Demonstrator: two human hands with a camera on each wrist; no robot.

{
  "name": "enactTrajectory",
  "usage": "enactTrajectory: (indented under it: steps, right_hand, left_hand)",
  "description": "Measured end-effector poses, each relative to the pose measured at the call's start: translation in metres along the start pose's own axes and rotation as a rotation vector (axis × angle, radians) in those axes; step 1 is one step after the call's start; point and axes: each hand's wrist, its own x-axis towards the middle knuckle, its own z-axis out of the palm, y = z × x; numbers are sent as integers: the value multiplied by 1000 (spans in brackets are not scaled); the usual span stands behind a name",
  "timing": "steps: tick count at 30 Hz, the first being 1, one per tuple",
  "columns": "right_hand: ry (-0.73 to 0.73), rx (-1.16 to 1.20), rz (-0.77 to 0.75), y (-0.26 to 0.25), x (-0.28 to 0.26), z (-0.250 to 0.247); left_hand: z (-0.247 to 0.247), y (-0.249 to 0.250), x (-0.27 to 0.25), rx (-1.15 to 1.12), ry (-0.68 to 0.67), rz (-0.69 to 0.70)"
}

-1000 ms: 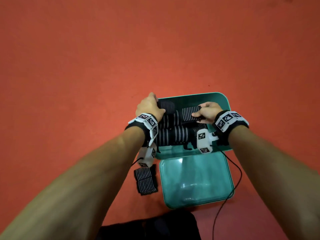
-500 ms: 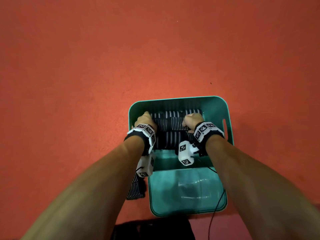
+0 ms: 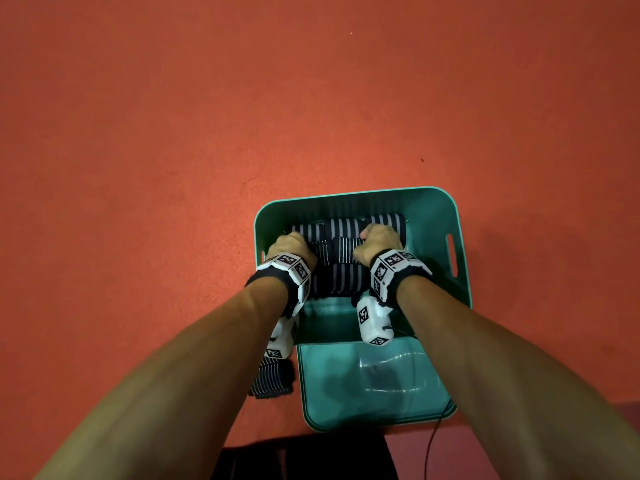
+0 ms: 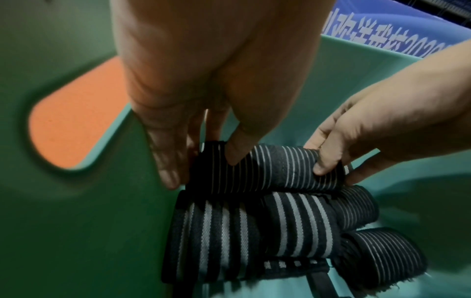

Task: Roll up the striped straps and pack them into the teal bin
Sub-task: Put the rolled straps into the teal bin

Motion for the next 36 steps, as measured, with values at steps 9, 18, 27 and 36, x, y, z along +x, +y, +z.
enactTrajectory:
  steps: [9,18,27,36]
  right_hand:
    - [74,29,-62,-15,-19,-7]
    - [154,260,-344,-81,-100,-1]
    - [211,242,-532,-128,-173,54]
    - [100,-104,-752,-96,-208,155]
  left_hand:
    - [-15,-7,-14,-154,111,255]
    - [-80,-51,-62,-461,446,616]
    - [-90,-155,-82,-329,499,569]
    - [-13,-235,-73,-120,279,431]
